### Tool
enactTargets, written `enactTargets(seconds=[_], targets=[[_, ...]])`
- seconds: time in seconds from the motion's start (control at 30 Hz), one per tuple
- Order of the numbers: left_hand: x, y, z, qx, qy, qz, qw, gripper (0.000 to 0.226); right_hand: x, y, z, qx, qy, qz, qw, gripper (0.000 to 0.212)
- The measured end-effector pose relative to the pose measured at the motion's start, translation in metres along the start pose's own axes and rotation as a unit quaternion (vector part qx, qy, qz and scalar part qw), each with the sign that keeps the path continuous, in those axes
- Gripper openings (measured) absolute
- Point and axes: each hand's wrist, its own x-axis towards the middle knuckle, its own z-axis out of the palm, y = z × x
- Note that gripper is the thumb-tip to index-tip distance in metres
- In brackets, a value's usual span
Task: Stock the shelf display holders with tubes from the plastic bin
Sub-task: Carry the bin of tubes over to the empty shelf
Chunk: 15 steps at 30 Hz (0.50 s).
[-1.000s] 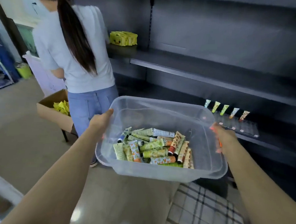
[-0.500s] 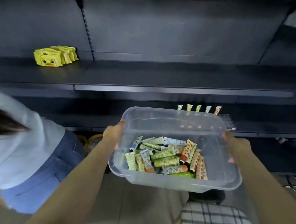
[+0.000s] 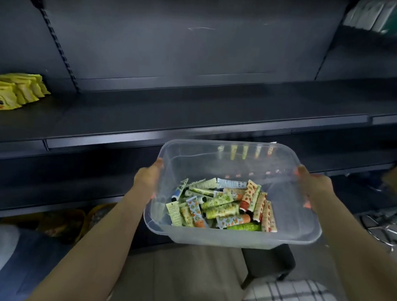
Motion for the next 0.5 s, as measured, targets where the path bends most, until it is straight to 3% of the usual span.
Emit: enactTargets(seconds=[0.23, 0.33, 0.5], targets=[[0.047, 0.0, 0.034, -0.005, -0.009, -0.024, 1.0, 0.078, 0.047, -0.014, 0.014, -0.025, -0.006, 0.009, 1.0, 0.052], [0.056, 0.006, 0.039, -0.005, -0.007, -0.033, 0.999, 0.078, 0.059, -0.026, 0.025, -0.017, -0.005, 0.016, 1.0, 0.043], [0.065, 0.012, 0.047, -0.01, -0.024, -0.06, 0.998, 0.052, 0.071, -0.034, 0.04, -0.033, 0.008, 0.024, 0.999, 0.053]])
